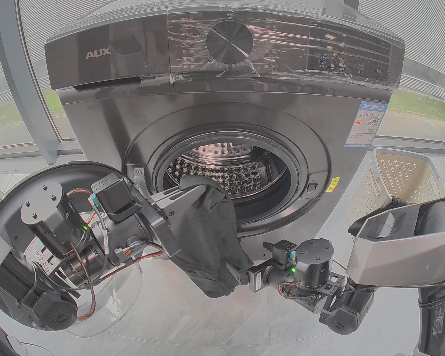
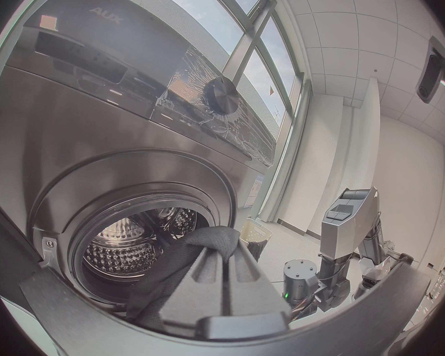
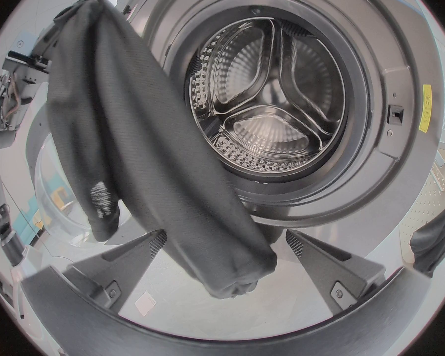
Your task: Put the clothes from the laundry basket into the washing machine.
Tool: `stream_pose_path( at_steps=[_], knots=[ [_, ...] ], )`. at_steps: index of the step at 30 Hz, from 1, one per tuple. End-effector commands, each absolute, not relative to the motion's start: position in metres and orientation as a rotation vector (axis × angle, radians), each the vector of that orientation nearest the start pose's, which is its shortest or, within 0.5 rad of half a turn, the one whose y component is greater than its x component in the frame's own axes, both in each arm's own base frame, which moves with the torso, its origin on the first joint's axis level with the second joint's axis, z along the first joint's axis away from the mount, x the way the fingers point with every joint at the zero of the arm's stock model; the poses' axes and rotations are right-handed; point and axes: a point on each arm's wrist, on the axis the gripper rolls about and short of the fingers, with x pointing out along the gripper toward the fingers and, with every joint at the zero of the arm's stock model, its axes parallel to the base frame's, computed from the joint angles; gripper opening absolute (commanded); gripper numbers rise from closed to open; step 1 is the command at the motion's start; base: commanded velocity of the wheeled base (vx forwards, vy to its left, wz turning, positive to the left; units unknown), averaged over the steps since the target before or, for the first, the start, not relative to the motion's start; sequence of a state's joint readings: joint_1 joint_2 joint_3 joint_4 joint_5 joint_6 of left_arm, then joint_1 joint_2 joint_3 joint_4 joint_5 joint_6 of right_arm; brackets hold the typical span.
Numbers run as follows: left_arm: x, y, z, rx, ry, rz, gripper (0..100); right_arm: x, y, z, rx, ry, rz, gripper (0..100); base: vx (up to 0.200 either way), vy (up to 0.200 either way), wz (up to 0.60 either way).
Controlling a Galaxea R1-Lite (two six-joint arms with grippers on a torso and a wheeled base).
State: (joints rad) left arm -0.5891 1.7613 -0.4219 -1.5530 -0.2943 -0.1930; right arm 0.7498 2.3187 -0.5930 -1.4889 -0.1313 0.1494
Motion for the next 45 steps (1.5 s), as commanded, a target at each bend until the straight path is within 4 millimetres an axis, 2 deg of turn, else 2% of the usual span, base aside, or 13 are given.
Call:
stream_pose_path(
  at_steps=[1, 10, 15, 18, 20, 22, 23, 27, 37, 45],
  knots=[
    [0.219, -0.156, 0.165, -0.216, -0.142, -0.904, 0, 0.272, 0.240, 0.003, 0.045, 0.252, 0.582, 0, 0.000, 0.000, 0.00],
    [0.216, -0.155, 0.169, -0.248, -0.143, -0.914, 0, 0.281, 0.247, 0.007, 0.062, 0.217, 0.610, 0, 0.000, 0.000, 0.00],
    [0.218, -0.154, 0.167, -0.243, -0.137, -0.903, 0, 0.276, 0.239, 0.008, 0.056, 0.230, 0.595, 0, 0.000, 0.000, 0.00],
    [0.220, -0.153, 0.166, -0.244, -0.132, -0.898, 0, 0.269, 0.224, 0.025, 0.056, 0.226, 0.568, 0, 0.000, 0.000, 0.00],
    [0.223, -0.150, 0.165, -0.243, -0.130, -0.883, 0, 0.261, 0.203, 0.047, 0.062, 0.206, 0.536, 0, 0.000, 0.000, 0.00],
    [0.225, -0.146, 0.164, -0.243, -0.127, -0.864, 0, 0.259, 0.194, 0.060, 0.067, 0.178, 0.522, 0, 0.000, 0.000, 0.00],
    [0.227, -0.143, 0.164, -0.243, -0.128, -0.852, 0, 0.256, 0.183, 0.074, 0.074, 0.148, 0.504, 0, 0.000, 0.000, 0.00],
    [0.231, -0.137, 0.163, -0.240, -0.127, -0.827, 0, 0.251, 0.167, 0.100, 0.099, 0.079, 0.486, 0, 0.000, 0.000, 0.00],
    [0.232, -0.133, 0.163, -0.237, -0.128, -0.816, 0, 0.247, 0.154, 0.122, 0.135, 0.000, 0.465, 0, 0.000, 0.000, 0.00],
    [0.230, -0.133, 0.163, -0.233, -0.125, -0.824, 0, 0.238, 0.141, 0.124, 0.186, -0.012, 0.447, 0, 0.000, 0.000, 0.00]
  ],
)
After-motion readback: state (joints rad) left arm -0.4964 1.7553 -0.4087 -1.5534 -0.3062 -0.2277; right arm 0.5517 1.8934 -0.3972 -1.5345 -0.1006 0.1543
